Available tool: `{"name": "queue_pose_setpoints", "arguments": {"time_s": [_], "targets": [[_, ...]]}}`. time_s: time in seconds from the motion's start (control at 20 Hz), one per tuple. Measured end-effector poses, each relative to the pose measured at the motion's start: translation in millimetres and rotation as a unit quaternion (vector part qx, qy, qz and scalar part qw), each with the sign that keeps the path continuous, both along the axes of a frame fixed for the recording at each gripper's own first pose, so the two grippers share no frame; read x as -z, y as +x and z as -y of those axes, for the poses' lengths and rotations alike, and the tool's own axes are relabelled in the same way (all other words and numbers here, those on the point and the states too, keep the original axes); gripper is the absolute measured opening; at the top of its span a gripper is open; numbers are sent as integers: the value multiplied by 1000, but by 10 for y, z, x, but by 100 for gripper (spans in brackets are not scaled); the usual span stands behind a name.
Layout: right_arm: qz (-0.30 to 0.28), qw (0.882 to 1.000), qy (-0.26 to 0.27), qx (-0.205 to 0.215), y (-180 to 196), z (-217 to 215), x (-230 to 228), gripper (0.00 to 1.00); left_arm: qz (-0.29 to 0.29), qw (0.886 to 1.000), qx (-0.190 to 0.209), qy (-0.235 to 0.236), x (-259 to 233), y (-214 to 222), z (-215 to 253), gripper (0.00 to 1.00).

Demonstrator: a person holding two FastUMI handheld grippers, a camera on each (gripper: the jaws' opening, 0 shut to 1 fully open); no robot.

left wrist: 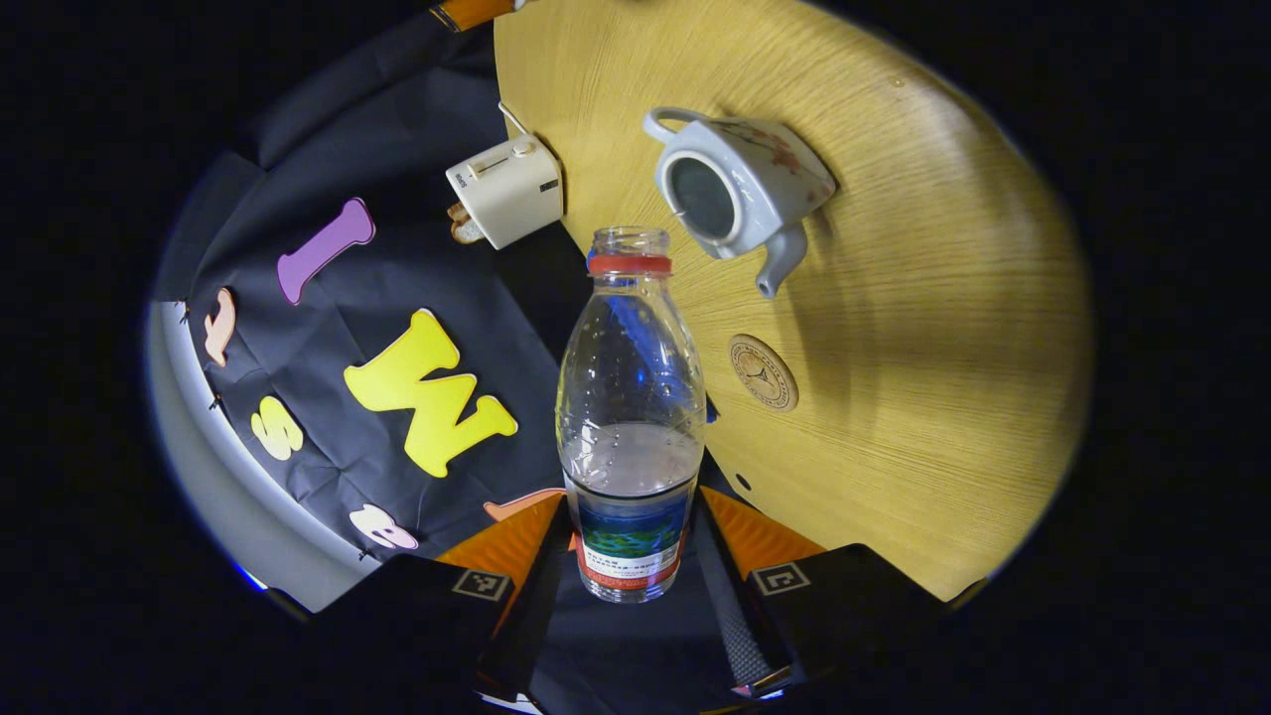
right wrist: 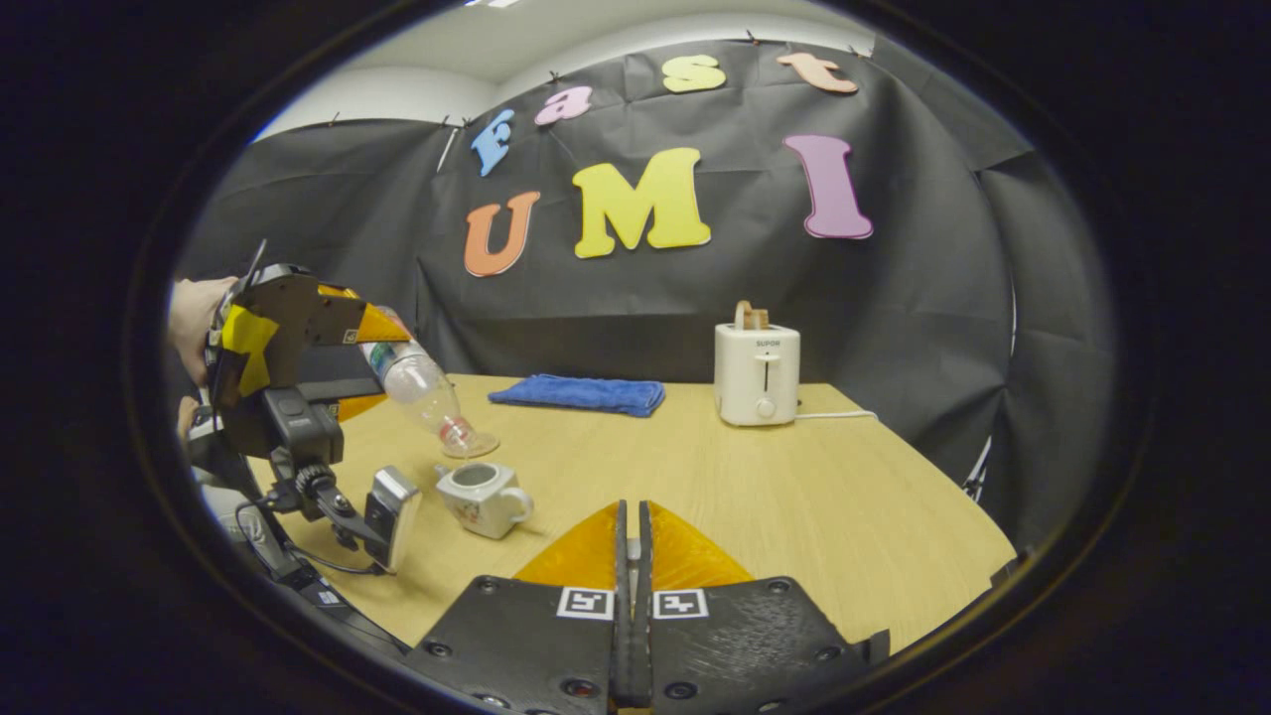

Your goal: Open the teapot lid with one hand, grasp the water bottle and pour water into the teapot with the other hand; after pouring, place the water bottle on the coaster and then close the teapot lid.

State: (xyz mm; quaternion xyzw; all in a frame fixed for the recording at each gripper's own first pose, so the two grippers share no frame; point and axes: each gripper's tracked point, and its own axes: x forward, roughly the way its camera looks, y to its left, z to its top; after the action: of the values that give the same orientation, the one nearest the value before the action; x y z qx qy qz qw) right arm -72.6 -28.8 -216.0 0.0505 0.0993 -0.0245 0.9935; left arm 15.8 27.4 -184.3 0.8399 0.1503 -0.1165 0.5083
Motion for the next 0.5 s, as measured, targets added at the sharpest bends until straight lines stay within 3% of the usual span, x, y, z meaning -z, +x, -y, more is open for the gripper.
{"name": "queue_pose_setpoints", "arguments": {"time_s": [0.5], "targets": [[2,1000,3,4,-30,35,1,0,6,1000,-3,-1,-50,18,1,73]]}}
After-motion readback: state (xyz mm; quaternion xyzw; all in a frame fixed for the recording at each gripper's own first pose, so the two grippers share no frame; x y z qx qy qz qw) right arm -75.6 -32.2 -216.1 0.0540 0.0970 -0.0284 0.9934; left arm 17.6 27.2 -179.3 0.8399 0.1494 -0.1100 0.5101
